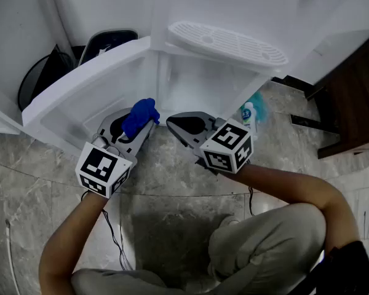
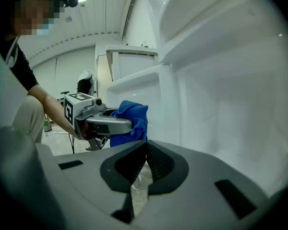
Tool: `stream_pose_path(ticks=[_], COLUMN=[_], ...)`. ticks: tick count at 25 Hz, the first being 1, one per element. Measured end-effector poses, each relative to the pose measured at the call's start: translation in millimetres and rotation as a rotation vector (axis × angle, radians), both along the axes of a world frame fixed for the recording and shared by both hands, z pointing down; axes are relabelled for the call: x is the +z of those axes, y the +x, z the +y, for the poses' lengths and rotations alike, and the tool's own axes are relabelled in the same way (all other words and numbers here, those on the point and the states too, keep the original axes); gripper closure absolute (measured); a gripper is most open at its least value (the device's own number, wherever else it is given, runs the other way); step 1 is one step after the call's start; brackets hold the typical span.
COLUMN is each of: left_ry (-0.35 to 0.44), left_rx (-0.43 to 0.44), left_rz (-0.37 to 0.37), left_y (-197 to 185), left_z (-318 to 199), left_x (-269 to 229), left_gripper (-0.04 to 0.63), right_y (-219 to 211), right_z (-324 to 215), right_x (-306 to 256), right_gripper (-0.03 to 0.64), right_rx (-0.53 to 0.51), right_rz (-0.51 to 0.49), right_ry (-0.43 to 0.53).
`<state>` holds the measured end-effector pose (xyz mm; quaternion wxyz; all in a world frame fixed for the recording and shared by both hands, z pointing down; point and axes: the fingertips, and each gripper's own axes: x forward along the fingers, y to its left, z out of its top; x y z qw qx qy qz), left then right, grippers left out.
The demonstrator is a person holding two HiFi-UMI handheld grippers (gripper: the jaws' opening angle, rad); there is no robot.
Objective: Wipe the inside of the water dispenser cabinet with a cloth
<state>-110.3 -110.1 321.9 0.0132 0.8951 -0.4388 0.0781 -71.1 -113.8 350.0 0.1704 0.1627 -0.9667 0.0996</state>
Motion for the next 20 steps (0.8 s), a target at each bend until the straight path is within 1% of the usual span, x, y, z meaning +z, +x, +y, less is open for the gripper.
stream_pose_path(ticks=[3, 5, 8, 10, 12, 14, 16, 18, 20], left_ry=[0.023, 0.023, 0.016, 0.027, 0.045, 0.068, 0.111, 0.161, 0.196], left_rx=[0.033, 0.056, 0.085, 0.097, 0.096, 0.069, 0.018, -0.044, -0.08], left_rz=[0.008, 0.019, 0.055, 0.068, 0.082, 0.112, 0.16, 0.259, 0.36], left_y=[30.2, 51.3, 85.1, 106.7, 124.7, 137.1, 145.7, 150.4, 157.2], left_z=[-27.7, -49.7, -84.1, -105.6, -127.5, -150.1, -170.7, -187.7, -201.3], left_x=[-0.1, 0.4, 0.0, -0.7, -2.6, -7.9, -18.0, -32.9, -45.9], left_gripper=[0.468, 0.468, 0.468, 0.468, 0.468, 0.468, 0.468, 0.468, 0.468], right_y=[27.7, 45.3, 74.0, 92.4, 108.3, 120.6, 129.8, 135.6, 139.1], right_z=[-17.0, -27.7, -43.1, -51.2, -54.9, -56.5, -57.5, -60.1, -64.6], right_x=[2.5, 6.5, 10.1, 8.6, 8.0, 9.0, 10.7, 9.7, 2.5], right_gripper=[0.618, 0.618, 0.618, 0.618, 0.618, 0.618, 0.618, 0.618, 0.618], right_rx=[0.035, 0.046, 0.077, 0.102, 0.121, 0.139, 0.155, 0.165, 0.169], right_rz=[0.008, 0.024, 0.049, 0.054, 0.06, 0.057, 0.048, 0.041, 0.025], right_ry=[0.035, 0.047, 0.064, 0.08, 0.089, 0.083, 0.074, 0.08, 0.098])
